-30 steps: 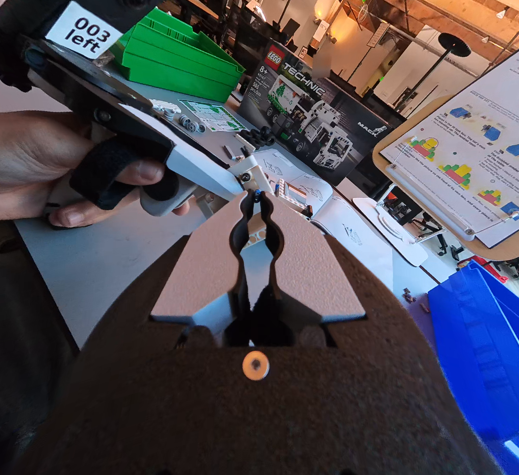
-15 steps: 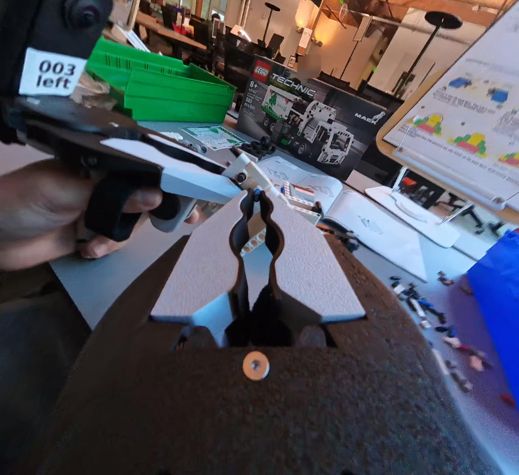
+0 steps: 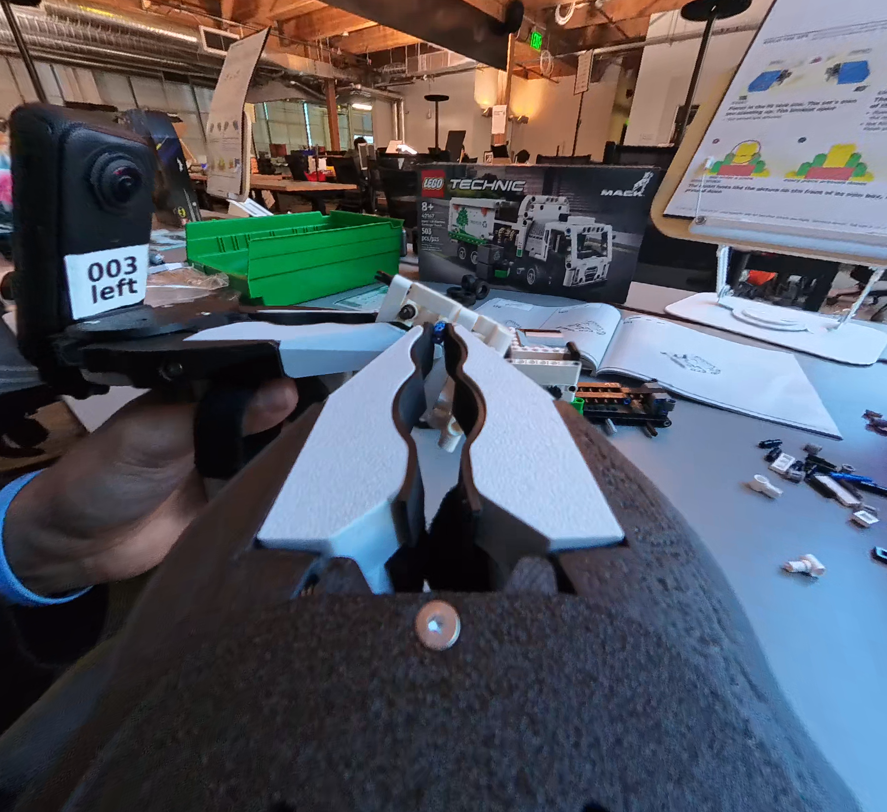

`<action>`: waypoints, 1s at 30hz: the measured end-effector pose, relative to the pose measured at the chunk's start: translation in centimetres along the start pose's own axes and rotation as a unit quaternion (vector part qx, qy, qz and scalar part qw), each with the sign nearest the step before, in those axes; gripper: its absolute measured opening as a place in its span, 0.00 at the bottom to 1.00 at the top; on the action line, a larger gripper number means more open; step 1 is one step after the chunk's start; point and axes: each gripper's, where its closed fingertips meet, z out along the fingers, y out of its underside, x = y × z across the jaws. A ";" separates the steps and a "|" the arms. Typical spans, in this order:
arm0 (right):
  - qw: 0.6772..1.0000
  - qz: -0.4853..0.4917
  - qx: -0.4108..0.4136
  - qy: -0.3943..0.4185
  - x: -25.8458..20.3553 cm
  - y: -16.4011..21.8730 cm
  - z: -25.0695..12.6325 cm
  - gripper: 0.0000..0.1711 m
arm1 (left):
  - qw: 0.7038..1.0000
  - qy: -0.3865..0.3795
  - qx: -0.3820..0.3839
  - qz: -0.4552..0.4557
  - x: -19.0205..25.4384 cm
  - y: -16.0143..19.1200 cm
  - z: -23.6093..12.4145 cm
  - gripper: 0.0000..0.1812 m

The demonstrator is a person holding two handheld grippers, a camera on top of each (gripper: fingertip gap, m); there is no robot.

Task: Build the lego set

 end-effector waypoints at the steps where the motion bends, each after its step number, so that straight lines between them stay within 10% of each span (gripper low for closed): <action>1: 1.000 -0.012 0.008 0.008 0.0 -0.1 0.0 0.02 | 1.000 0.000 0.003 -0.002 0.0 -0.1 0.0 0.03; 20: 0.977 -0.205 0.027 0.052 -0.3 -0.5 0.5 0.02 | 0.997 0.026 0.030 -0.072 -0.3 -0.7 -0.2 0.03; 30: 1.000 0.008 -0.006 -0.006 -0.2 0.1 0.4 0.02 | 0.994 -0.034 0.004 0.103 -0.1 -0.1 -0.2 0.04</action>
